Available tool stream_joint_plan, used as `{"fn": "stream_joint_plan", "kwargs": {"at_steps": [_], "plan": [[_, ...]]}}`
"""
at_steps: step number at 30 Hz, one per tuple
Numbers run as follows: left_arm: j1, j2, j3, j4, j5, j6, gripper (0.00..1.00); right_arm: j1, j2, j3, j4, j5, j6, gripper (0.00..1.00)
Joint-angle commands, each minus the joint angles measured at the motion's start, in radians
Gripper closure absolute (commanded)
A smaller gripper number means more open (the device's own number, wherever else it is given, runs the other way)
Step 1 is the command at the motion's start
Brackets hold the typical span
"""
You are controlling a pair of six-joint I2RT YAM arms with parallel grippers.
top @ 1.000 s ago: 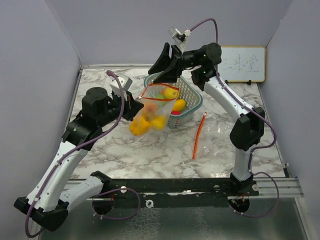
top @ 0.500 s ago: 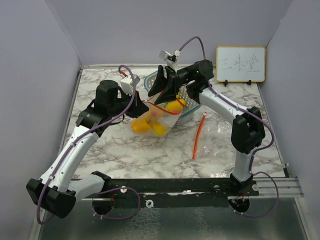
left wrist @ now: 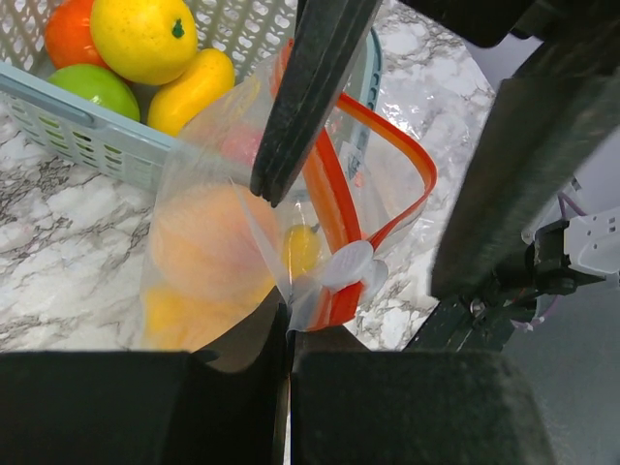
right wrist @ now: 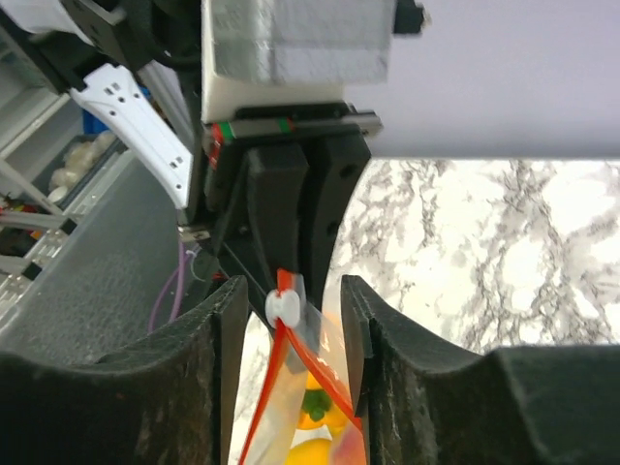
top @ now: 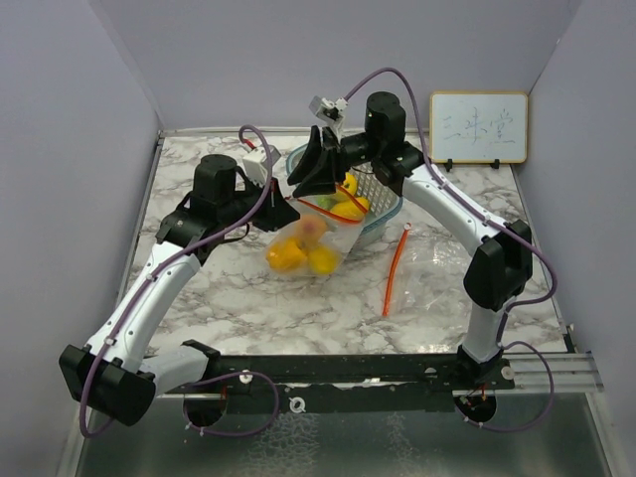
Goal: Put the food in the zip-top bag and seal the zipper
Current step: Zip the zipper food storage bag at the center of the board.
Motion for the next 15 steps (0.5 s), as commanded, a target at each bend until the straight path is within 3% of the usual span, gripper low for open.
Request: {"fn": "stream_joint_plan", "kwargs": {"at_steps": [1, 15], "plan": [[0.025, -0.011, 0.045, 0.034, 0.052, 0.006, 1.00, 0.007, -0.049, -0.033, -0.204, 0.074, -0.172, 0.58], [0.049, 0.005, 0.041, 0.052, 0.084, 0.001, 1.00, 0.031, -0.059, -0.007, -0.287, 0.154, -0.235, 0.56]]}}
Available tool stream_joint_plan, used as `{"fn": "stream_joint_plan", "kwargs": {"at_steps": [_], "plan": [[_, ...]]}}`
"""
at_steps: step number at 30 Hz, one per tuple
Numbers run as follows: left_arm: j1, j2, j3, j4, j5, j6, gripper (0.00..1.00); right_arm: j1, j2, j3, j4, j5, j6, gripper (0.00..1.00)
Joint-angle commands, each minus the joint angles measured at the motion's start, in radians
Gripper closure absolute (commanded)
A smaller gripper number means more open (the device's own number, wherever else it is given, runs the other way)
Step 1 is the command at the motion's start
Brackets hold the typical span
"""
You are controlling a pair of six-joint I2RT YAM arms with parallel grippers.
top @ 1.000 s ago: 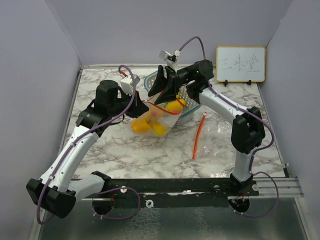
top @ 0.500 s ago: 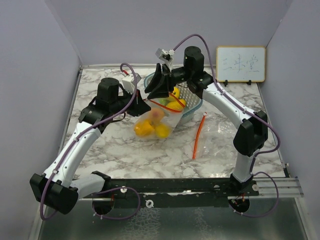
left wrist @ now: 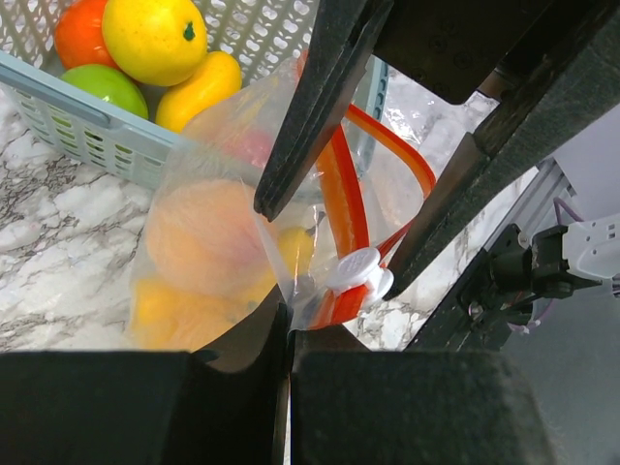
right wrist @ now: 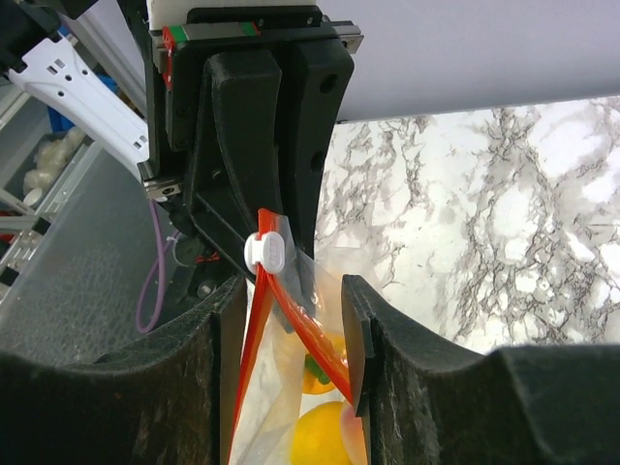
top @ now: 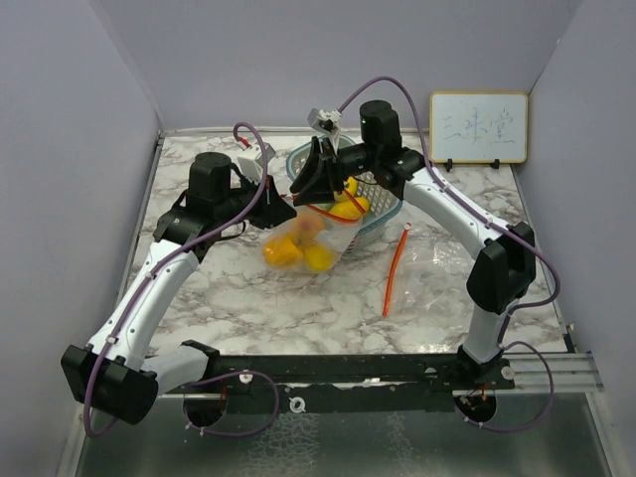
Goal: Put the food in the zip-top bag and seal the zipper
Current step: Zip the zipper food storage bag at the center of the board.
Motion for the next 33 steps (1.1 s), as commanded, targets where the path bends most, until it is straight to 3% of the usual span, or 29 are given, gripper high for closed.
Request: {"fn": "stream_joint_plan", "kwargs": {"at_steps": [1, 9, 13, 15, 20, 33], "plan": [[0.006, -0.001, 0.038, 0.053, 0.043, -0.002, 1.00, 0.031, -0.026, 0.048, -0.051, 0.056, -0.041, 0.56], [0.007, -0.012, 0.018, 0.070, 0.047, -0.016, 1.00, 0.055, -0.027, 0.081, -0.105, 0.133, -0.078, 0.56], [0.007, -0.013, 0.020, 0.070, 0.047, -0.015, 1.00, 0.053, -0.027, 0.087, -0.133, 0.173, -0.086, 0.83], [0.008, -0.012, 0.024, 0.060, 0.048, -0.009, 1.00, 0.052, -0.026, 0.090, -0.147, 0.195, -0.088, 0.91], [0.013, -0.020, 0.030, 0.022, 0.049, 0.011, 1.00, 0.031, -0.026, 0.106, -0.171, 0.219, -0.084, 0.96], [0.083, -0.082, 0.104, -0.080, -0.038, 0.083, 1.00, -0.082, -0.047, 0.004, -0.174, 0.184, -0.086, 0.96]]}}
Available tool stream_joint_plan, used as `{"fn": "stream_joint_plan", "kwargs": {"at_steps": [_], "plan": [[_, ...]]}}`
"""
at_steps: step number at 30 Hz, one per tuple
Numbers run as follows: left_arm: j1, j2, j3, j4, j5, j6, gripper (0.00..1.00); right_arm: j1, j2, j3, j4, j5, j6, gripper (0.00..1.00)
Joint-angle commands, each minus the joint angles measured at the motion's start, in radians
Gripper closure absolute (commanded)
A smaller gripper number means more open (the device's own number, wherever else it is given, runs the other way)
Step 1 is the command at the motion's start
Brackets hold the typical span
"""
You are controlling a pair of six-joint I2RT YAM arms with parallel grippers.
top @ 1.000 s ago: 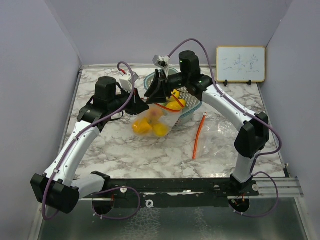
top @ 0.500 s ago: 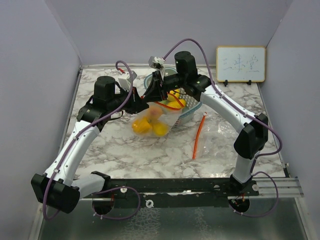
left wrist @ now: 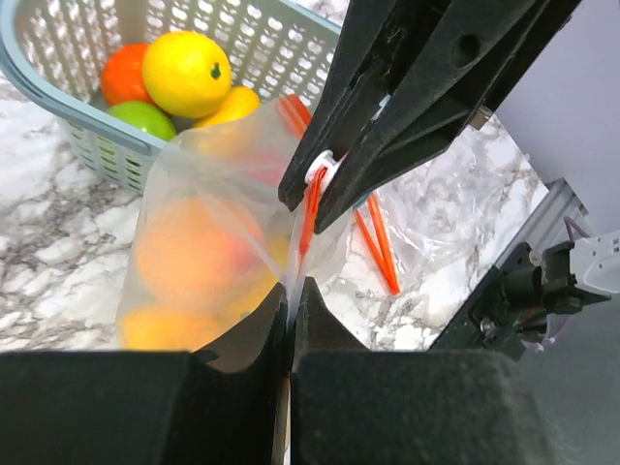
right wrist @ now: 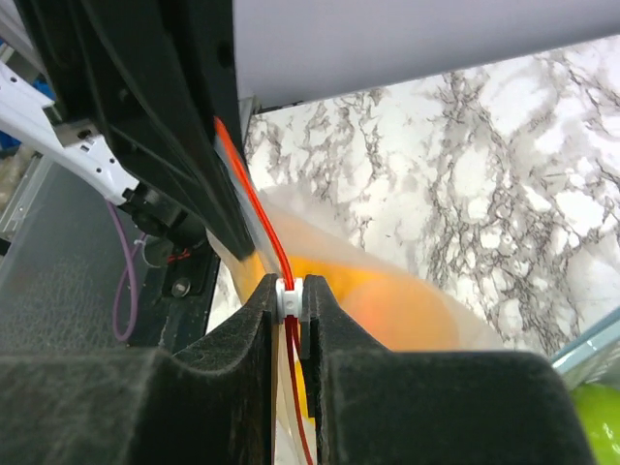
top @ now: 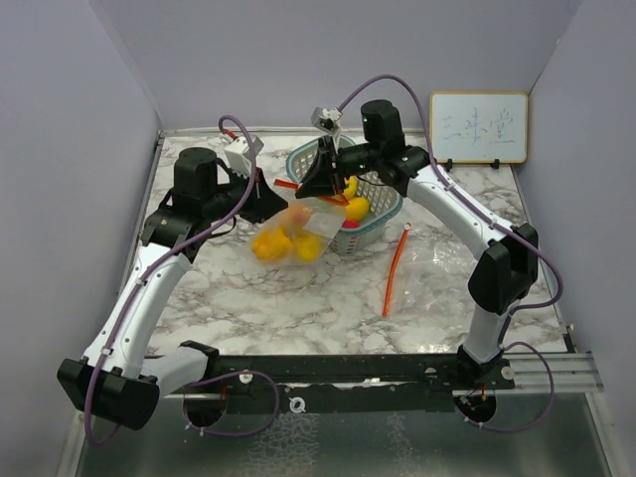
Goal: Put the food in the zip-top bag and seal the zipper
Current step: Zip the zipper food storage bag at the center of the board.
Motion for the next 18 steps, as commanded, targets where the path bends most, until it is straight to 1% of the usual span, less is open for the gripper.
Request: {"fn": "stream_joint_plan", "kwargs": {"at_steps": [1, 6, 8, 12, 14, 16, 18], "plan": [[0.036, -0.058, 0.075, -0.070, -0.059, 0.060, 1.00, -0.073, -0.041, -0.033, -0.019, 0.041, -0.009, 0.96], [0.045, -0.069, 0.082, -0.089, -0.134, 0.078, 1.00, -0.078, -0.041, -0.055, -0.030, 0.034, -0.019, 0.96], [0.046, -0.076, 0.093, -0.106, -0.219, 0.088, 1.00, -0.084, -0.044, -0.073, -0.042, 0.043, -0.033, 0.96], [0.048, -0.118, 0.106, -0.106, -0.456, 0.099, 1.00, -0.102, -0.056, -0.117, -0.032, 0.055, -0.035, 0.95], [0.048, -0.133, 0.115, -0.114, -0.552, 0.111, 1.00, -0.109, -0.060, -0.127, -0.031, 0.058, -0.035, 0.96], [0.048, -0.140, 0.123, -0.122, -0.621, 0.121, 1.00, -0.116, -0.064, -0.132, -0.028, 0.061, -0.034, 0.96], [0.048, -0.147, 0.121, -0.119, -0.660, 0.118, 1.00, -0.118, -0.066, -0.135, -0.028, 0.060, -0.032, 0.96]]}}
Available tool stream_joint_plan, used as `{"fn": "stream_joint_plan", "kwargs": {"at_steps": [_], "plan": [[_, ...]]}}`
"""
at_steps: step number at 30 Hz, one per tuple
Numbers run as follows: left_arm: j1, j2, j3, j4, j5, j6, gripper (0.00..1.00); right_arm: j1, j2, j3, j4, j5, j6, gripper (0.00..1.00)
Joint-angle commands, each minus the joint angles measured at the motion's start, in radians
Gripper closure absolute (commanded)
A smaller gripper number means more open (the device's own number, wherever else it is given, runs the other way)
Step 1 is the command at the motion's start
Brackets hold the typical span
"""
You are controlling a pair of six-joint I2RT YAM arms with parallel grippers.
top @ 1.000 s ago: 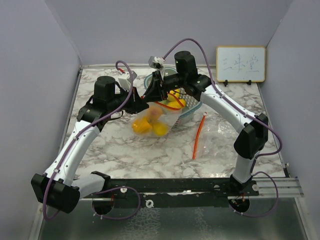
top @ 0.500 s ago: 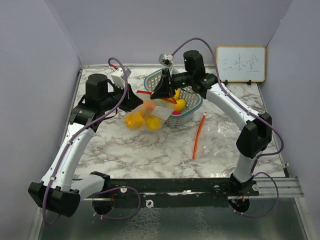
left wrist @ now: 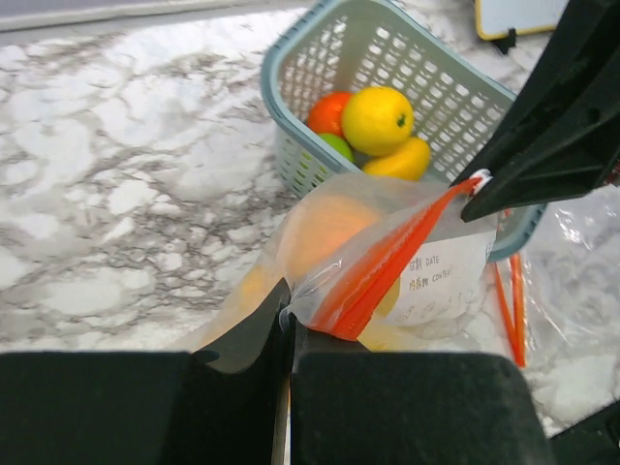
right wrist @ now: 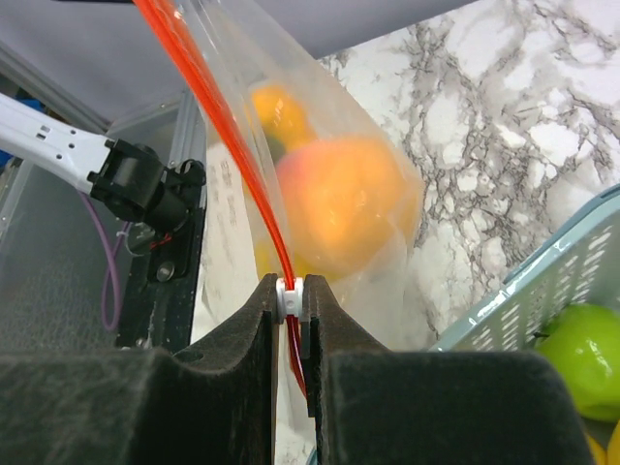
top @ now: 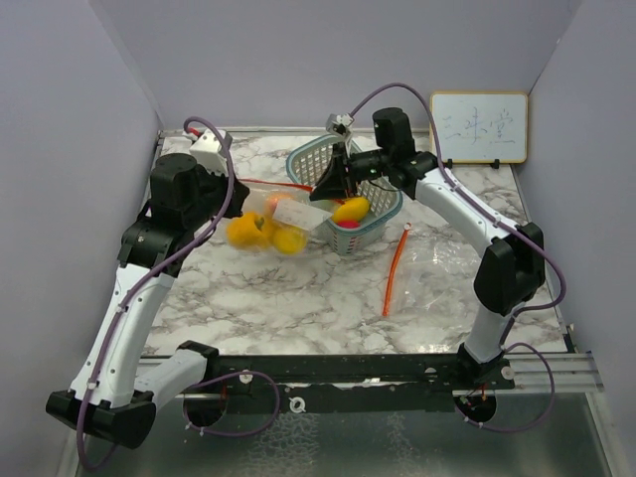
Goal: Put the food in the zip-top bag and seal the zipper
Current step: Zip the zipper food storage bag at the center of the board, then place the zipper food storage bag at the center of the board, then move the bin to the center of the board.
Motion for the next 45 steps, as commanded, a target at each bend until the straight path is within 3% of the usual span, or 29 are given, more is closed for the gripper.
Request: {"fn": "stream_joint_plan", "kwargs": {"at_steps": [1, 9, 18, 24, 29, 32, 33, 34, 35, 36, 40, 45], "plan": [[0.021, -0.057, 0.044, 0.012, -0.273, 0.031, 1.00, -0.048, -0.037, -0.015, -0.026, 0.053, -0.015, 0.96], [0.022, -0.102, 0.016, 0.028, -0.455, 0.008, 1.00, -0.052, -0.052, -0.056, -0.049, 0.105, -0.036, 0.96], [0.022, -0.115, -0.024, 0.062, -0.452, -0.016, 1.00, -0.058, -0.018, 0.047, -0.131, 0.204, -0.016, 0.95], [0.023, -0.122, -0.079, 0.141, -0.531, -0.051, 1.00, -0.060, -0.024, 0.230, -0.266, 0.527, 0.085, 0.42], [0.023, -0.120, -0.143, 0.226, -0.648, -0.119, 1.00, -0.070, -0.041, 0.312, -0.486, 0.933, 0.224, 0.32], [0.024, -0.071, -0.164, 0.234, -0.642, -0.148, 1.00, -0.104, -0.031, 0.304, -0.654, 1.123, 0.352, 0.30], [0.024, -0.055, -0.165, 0.238, -0.621, -0.154, 0.93, -0.119, -0.030, 0.285, -0.701, 1.159, 0.389, 0.29], [0.026, -0.040, -0.167, 0.250, -0.593, -0.161, 0.61, -0.130, -0.032, 0.265, -0.736, 1.187, 0.417, 0.28], [0.027, -0.030, -0.167, 0.271, -0.561, -0.155, 0.21, -0.134, -0.037, 0.241, -0.765, 1.222, 0.438, 0.27], [0.029, -0.024, -0.168, 0.299, -0.535, -0.150, 0.03, -0.135, -0.044, 0.220, -0.791, 1.254, 0.465, 0.26], [0.041, 0.007, -0.125, 0.388, -0.492, -0.127, 0.01, -0.136, -0.111, 0.111, -0.816, 1.356, 0.556, 0.26], [0.047, 0.064, -0.047, 0.425, -0.404, -0.085, 0.04, -0.137, -0.189, -0.018, -0.801, 1.348, 0.652, 0.26]]}}
